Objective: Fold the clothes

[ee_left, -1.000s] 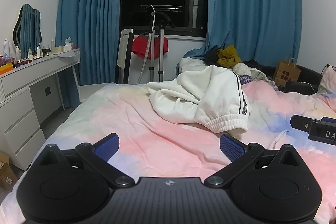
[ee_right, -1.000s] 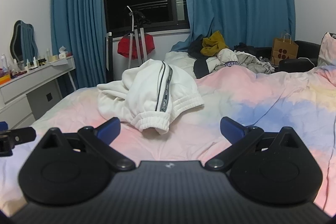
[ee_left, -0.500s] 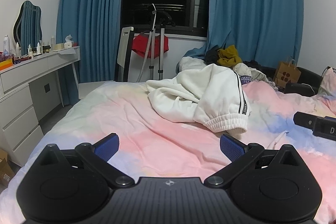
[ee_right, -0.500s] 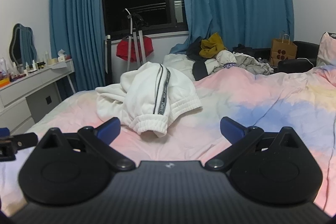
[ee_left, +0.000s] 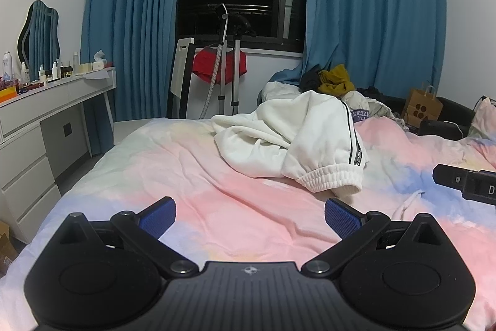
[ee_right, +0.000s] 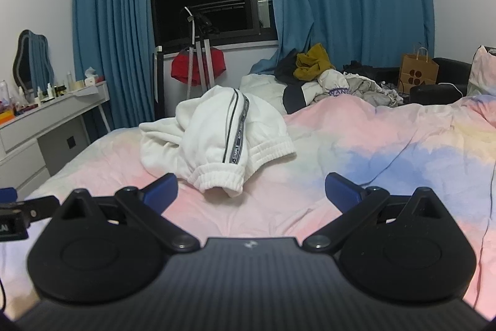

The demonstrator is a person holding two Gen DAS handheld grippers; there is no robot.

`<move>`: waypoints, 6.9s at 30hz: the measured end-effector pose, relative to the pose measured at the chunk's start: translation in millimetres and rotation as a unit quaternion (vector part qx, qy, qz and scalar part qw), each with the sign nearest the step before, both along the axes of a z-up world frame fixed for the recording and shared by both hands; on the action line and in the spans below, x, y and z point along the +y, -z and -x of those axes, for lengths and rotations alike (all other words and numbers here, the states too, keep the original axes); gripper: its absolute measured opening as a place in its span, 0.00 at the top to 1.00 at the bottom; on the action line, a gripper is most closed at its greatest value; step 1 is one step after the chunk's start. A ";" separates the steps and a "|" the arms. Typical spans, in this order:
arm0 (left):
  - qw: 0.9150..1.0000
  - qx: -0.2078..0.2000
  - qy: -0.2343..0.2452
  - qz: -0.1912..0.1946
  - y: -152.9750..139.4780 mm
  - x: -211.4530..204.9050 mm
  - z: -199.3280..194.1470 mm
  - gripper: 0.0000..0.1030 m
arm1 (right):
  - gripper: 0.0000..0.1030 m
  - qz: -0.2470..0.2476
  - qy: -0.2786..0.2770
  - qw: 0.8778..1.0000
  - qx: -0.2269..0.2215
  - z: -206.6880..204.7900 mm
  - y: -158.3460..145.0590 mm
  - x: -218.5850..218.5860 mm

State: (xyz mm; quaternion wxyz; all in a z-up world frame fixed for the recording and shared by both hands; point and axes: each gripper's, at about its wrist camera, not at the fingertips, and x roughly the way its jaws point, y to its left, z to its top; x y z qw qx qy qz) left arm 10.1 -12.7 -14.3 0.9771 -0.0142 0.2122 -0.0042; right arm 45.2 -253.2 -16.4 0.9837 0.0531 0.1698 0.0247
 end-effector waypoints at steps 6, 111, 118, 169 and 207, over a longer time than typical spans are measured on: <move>1.000 0.006 0.005 -0.005 3.8 -5.6 -4.0 0.00 | 0.00 0.010 0.038 0.999 -0.005 1.0 -3.0 -2.3; 0.985 0.091 0.027 0.145 32.4 150.6 -105.2 0.23 | 0.10 -0.216 -0.135 0.960 0.119 -185.6 106.4 -7.4; 0.982 0.149 0.019 0.115 73.4 134.9 -147.0 0.27 | 0.31 -0.233 -0.167 0.951 0.114 -202.8 118.6 13.2; 0.980 0.097 -0.129 0.120 -3.6 318.3 -91.8 0.28 | 0.17 -0.197 -0.270 0.913 0.235 -96.1 101.4 179.4; 0.998 0.068 -0.002 0.006 -53.3 27.8 -178.6 0.14 | 0.17 -0.003 -0.048 0.998 0.031 -38.2 12.1 -16.6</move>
